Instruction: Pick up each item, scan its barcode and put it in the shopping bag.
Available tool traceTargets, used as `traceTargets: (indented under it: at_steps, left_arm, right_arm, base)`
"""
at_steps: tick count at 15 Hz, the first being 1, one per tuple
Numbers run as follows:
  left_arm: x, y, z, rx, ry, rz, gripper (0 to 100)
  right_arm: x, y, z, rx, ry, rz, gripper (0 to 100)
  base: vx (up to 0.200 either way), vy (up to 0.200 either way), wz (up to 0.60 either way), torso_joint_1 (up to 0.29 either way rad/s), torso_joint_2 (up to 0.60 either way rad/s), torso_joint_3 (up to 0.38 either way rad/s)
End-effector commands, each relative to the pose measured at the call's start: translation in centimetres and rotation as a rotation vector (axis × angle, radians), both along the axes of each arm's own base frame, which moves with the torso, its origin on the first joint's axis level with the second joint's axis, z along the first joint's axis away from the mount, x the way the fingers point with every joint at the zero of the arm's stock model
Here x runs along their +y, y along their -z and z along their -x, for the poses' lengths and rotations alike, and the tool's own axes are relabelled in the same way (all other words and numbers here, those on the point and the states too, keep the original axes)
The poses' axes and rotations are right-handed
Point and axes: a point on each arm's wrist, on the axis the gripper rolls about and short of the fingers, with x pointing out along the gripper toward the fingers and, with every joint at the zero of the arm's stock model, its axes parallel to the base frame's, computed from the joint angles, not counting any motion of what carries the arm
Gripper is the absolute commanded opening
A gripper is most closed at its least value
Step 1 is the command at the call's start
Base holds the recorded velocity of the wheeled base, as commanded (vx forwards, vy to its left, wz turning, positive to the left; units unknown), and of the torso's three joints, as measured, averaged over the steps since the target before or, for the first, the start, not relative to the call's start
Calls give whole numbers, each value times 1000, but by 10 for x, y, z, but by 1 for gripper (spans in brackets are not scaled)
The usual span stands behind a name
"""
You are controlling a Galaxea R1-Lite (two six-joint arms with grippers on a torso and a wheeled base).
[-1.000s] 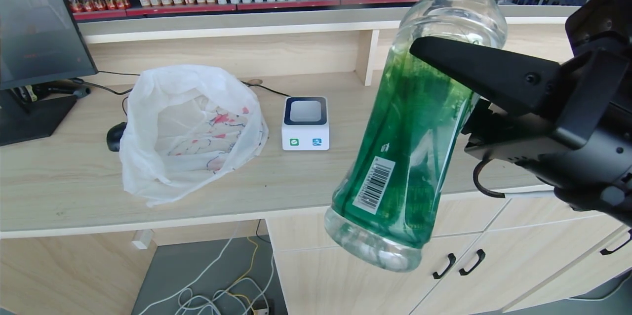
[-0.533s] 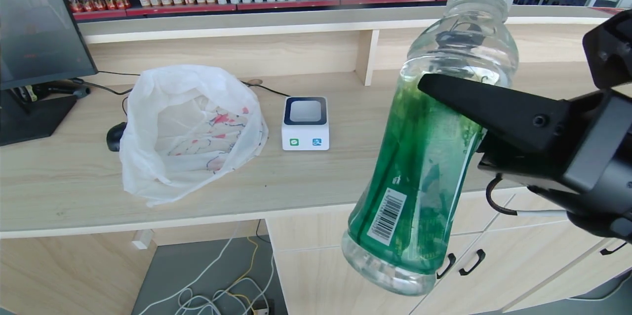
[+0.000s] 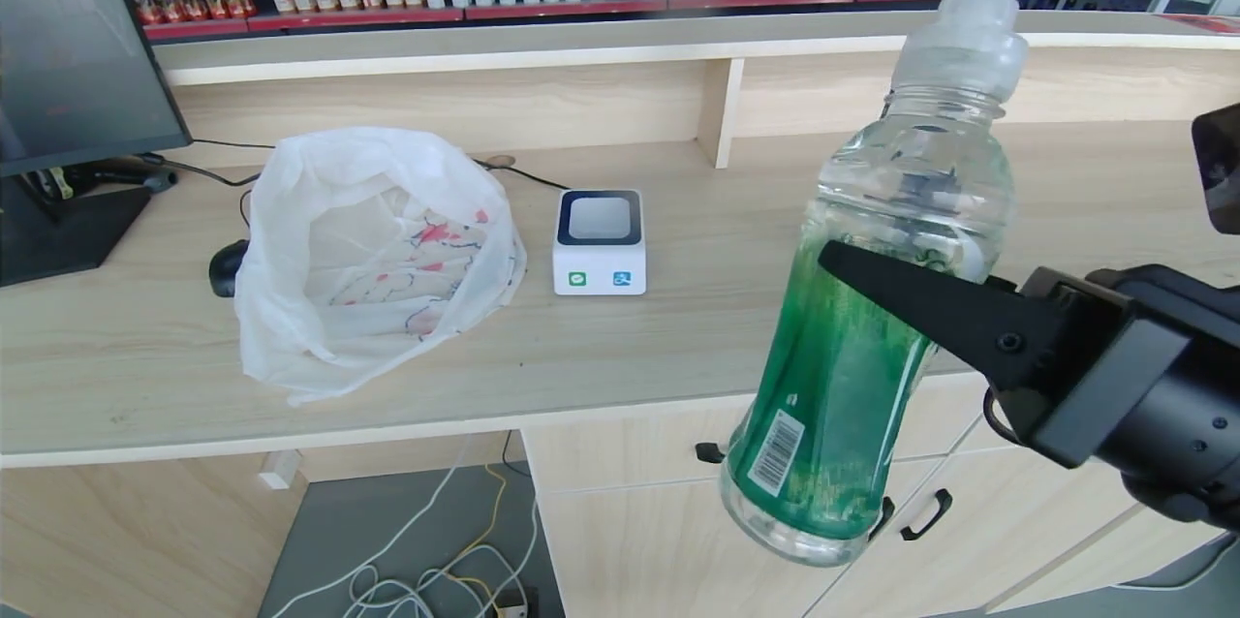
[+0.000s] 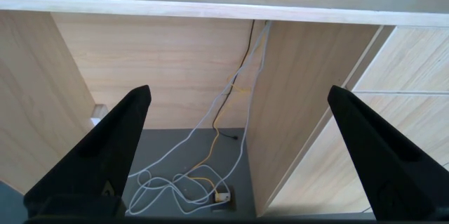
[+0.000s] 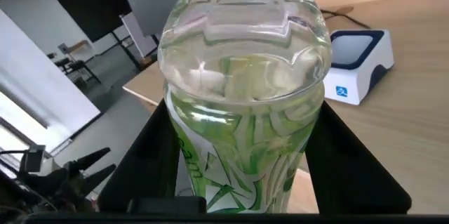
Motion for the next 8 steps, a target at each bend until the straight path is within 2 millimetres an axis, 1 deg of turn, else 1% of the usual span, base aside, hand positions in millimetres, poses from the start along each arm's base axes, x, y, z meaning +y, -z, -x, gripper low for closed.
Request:
traceTargets:
  at_steps: [1,2,4,6,7,8]
  left_arm:
    - [0,0,0,0,0,0,100]
    - [0,0,0,0,0,-1,100]
    - [0,0,0,0,0,-1,100]
    - [0,0,0,0,0,-1,100]
    - [0,0,0,0,0,-1,100]
    - [0,0,0,0,0,-1,100]
  right_arm:
    - [1,1,-2,-23,34,26,0]
    - [0,2,-2,-77,92,74,0]
    - [-2,8,-3,-112,209,145,0]
    - [-2,4,-4,-227,272,235,0]
    - [-2,2,-4,-268,289,263,0]
    - [-3,1,-5,-284,348,292,0]
  base:
    - [0,0,0,0,0,0]
    - [0,0,0,0,0,0]
    - [0,0,0,0,0,0]
    - [0,0,0,0,0,0]
    - [0,0,0,0,0,0]
    - [0,0,0,0,0,0]
